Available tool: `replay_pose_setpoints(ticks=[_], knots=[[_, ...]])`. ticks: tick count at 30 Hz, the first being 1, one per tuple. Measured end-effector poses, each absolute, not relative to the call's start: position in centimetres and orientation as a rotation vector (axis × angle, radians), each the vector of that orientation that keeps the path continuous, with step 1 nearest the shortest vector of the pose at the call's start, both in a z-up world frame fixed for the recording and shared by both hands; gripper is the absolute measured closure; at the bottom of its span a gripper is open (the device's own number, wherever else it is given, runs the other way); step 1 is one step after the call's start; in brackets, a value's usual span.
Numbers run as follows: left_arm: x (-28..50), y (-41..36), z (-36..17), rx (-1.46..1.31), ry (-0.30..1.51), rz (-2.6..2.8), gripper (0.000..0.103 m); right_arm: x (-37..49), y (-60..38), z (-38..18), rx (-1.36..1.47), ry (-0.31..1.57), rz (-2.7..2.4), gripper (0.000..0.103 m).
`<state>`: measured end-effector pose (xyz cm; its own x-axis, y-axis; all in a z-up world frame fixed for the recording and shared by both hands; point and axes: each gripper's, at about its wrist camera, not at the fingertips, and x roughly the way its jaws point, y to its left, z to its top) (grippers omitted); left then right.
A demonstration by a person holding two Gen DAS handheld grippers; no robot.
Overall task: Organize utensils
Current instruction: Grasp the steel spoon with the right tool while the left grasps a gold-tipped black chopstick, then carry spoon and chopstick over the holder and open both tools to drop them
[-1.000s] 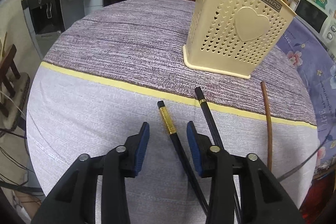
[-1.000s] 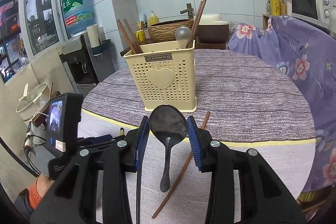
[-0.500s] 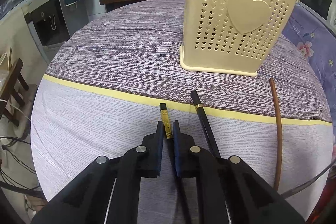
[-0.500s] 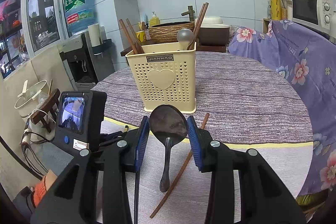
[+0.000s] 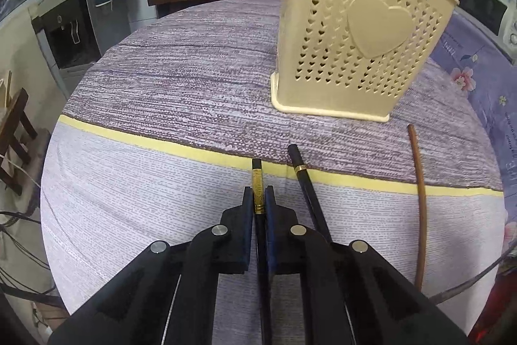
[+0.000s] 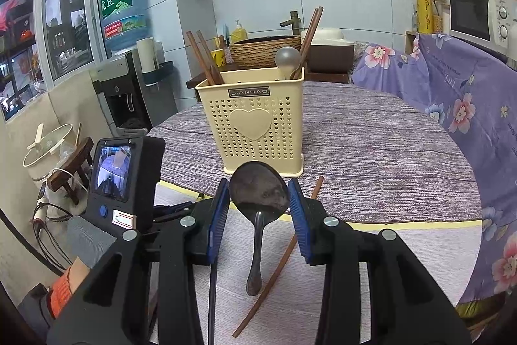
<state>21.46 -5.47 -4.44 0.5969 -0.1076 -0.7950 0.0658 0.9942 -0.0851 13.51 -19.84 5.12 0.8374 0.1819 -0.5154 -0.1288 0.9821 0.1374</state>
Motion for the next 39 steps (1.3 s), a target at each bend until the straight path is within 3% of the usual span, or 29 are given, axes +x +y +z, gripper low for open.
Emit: replay_pose_setpoints(ticks=[15,29,33,39], knots=[[17.6,-0.9,8.7,-0.203,0.592,-0.245,0.095,14.4,-21.2,5.9,0.14,0.548,0.198,0.065],[17.7,0.2,10.3,-0.231,0.563,-0.329,0.095,15.5,-20.6,7.1,0.123,0.54,0.239,0.065],[18.3,0.4,12.5,-0.239,0.535,-0.351,0.095,16.7,-21.0,9.0,0.129,0.514,0.259,0.065],[20.0,-0.4,19.8,-0.222,0.432,-0.379,0.095,20.3,-21.1,16.3,0.073,0.394,0.25,0.065]])
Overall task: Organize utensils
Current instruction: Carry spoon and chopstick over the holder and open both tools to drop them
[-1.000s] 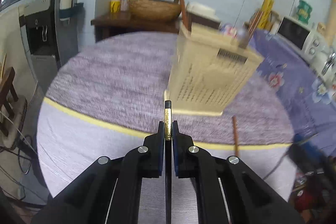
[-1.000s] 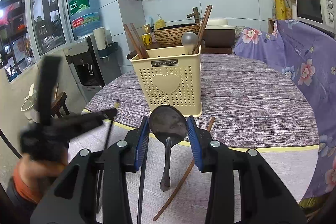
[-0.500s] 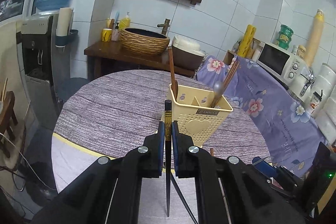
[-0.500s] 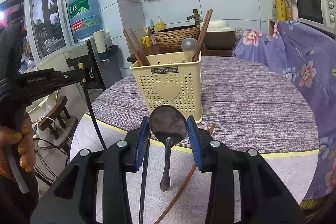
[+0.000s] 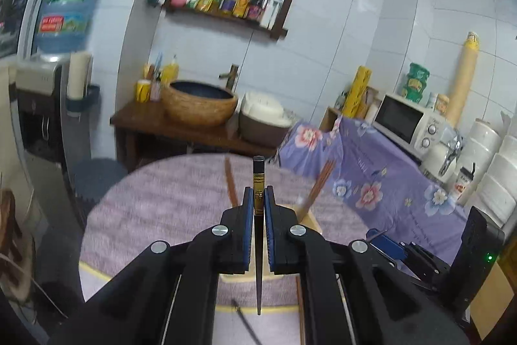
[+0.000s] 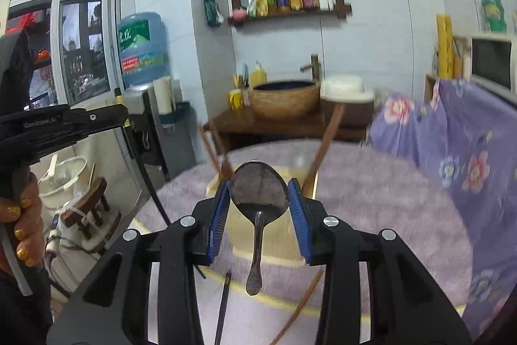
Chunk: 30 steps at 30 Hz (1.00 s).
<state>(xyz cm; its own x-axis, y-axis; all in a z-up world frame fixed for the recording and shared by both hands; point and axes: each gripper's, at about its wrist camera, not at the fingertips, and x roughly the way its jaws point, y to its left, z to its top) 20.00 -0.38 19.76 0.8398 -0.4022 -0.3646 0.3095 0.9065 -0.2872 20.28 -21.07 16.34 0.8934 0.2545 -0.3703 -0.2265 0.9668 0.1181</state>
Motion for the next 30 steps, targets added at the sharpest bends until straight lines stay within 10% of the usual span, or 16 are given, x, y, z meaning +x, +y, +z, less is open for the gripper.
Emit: replay_pose_setpoints(ticks=[8,30], knots=[[24.7,-2.6,24.7,-0.23,0.326,-0.306,0.095,26.3,-21.4,22.4,0.066,0.286,0.173,0.065],[26.8,-5.9,11.4,-0.154,0.479,-0.238,0.095,29.3,-19.6,7.3,-0.054,0.431,0.075,0.065]])
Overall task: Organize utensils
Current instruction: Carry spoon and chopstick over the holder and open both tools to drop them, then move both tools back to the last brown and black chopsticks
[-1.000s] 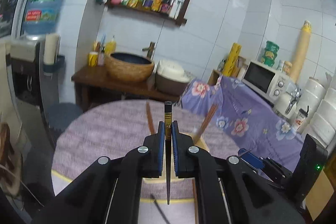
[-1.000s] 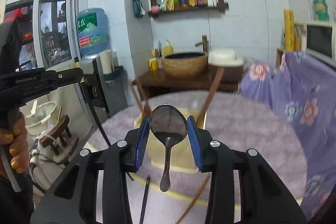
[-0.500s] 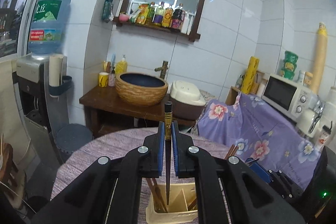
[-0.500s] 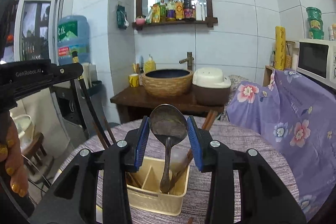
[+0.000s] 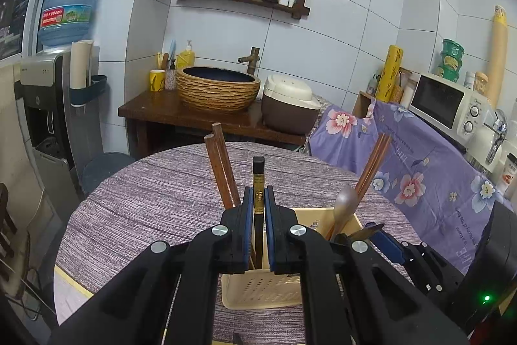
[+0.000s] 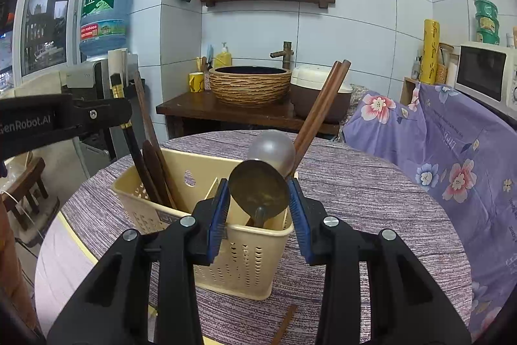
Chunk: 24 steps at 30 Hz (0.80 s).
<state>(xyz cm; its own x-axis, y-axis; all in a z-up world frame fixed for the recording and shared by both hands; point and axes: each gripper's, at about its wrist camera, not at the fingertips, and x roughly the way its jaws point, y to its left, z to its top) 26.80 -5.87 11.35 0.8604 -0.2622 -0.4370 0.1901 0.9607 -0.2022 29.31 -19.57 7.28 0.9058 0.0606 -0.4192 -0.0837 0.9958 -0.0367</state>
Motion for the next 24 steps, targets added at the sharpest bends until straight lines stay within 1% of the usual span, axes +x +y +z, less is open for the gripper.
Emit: replay_pose_setpoints(ticks=[3,5,6,7,8,9,10,11,13,16,18,21,24], knots=[[26.7,-5.8,11.3,-0.155,0.479,-0.239,0.094,28.8,-19.4,7.3,-0.059,0.415,0.079,0.064],[26.4,-5.5,11.3,-0.161,0.483,-0.25,0.091,28.3,-19.5,7.5,-0.056,0.403,0.074,0.058],[26.1,-5.4,11.4,-0.161,0.48,-0.252,0.082,27.9,-19.7,7.6,-0.051,0.393,0.069,0.053],[25.8,-5.2,11.3,-0.16,0.477,-0.254,0.068,27.3,-19.9,7.8,-0.046,0.386,0.06,0.048],[25.3,-5.0,11.3,-0.161,0.47,-0.252,0.061,26.7,-20.0,7.9,-0.042,0.381,0.053,0.048],[24.6,-4.7,11.3,-0.164,0.459,-0.249,0.052,25.9,-20.3,8.0,-0.041,0.382,0.041,0.048],[23.6,-4.3,11.1,-0.161,0.45,-0.243,0.05,25.2,-20.4,7.8,-0.044,0.393,0.029,0.046],[22.9,-4.2,10.7,-0.149,0.454,-0.237,0.05,24.6,-20.5,7.5,-0.052,0.413,0.022,0.044],[21.6,-4.0,9.4,-0.122,0.486,-0.23,0.049,23.4,-20.5,6.2,-0.095,0.504,-0.004,0.032],[19.9,-3.6,6.6,-0.095,0.562,-0.214,0.048,21.6,-20.5,3.3,-0.141,0.67,-0.068,0.023],[19.1,-3.0,4.7,-0.104,0.611,-0.194,0.048,20.2,-20.4,1.3,-0.114,0.763,-0.048,0.022],[17.9,-1.7,2.5,-0.14,0.661,-0.154,0.048,18.3,-19.7,-0.7,-0.115,0.828,-0.03,0.022],[16.9,-1.3,1.4,-0.148,0.689,-0.143,0.048,16.8,-18.3,-2.8,-0.159,0.906,-0.035,0.022]])
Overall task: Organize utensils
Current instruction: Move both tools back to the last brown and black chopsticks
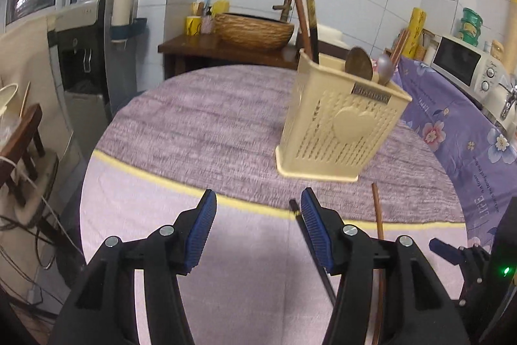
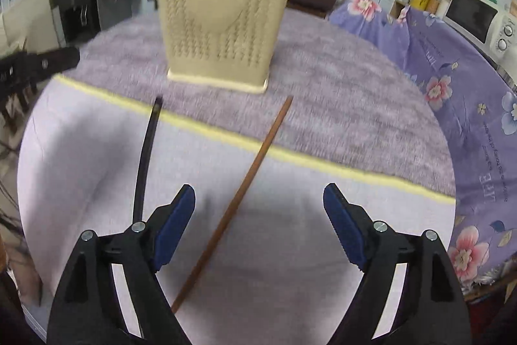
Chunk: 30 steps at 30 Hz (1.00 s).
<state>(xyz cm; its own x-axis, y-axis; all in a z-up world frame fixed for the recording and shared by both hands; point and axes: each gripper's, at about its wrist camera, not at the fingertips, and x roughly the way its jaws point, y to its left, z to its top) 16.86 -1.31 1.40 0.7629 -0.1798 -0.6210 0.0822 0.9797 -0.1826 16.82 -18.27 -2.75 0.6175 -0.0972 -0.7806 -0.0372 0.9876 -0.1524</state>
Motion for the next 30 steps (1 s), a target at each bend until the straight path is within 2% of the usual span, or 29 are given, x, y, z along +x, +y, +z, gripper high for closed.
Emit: replay_pose_setpoints(ticks=[11,19,25,30], knots=[[15.1,-1.9,0.0,-0.147,0.729,-0.163,0.046,14.3,-16.1,-4.4,-0.287,0.985,-0.09,0.017],[14.6,-2.5,-0.8,-0.134,0.762,-0.173,0.045,14.0,-21.2,-4.2,-0.257,1.004,-0.178,0.013],[14.5,-3.9,-1.5,-0.11,0.793,-0.198,0.045,13.5,-23.7,-3.6,-0.152,0.92,-0.092,0.014],[15.1,-5.2,-2.5,-0.114,0.849,-0.226,0.047,13.4,-26.4,-2.3,0.064,0.785,0.031,0.014]])
